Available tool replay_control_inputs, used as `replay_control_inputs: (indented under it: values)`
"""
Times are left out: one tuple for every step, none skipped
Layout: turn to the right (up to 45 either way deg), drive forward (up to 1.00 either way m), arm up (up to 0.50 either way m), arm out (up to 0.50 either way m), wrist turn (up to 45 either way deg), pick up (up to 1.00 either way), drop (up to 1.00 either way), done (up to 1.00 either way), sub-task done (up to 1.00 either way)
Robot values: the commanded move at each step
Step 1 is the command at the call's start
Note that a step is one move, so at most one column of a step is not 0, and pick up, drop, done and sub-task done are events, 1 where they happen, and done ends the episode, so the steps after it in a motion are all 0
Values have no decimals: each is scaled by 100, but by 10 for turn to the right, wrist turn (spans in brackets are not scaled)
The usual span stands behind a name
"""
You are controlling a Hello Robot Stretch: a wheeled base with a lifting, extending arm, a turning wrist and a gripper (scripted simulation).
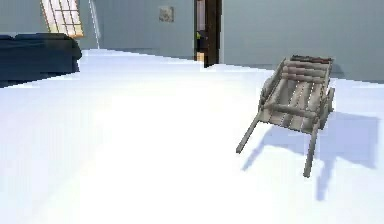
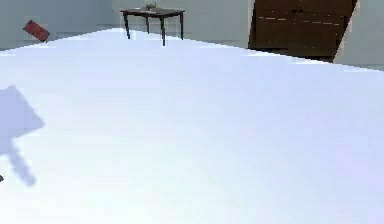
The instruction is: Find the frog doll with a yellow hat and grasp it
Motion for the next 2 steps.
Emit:
replay_control_inputs:
  values:
    - [0, 100, 0, 0, 0, 0, 0, 0, 0]
    - [0, 100, 0, 0, 0, 0, 0, 0, 0]
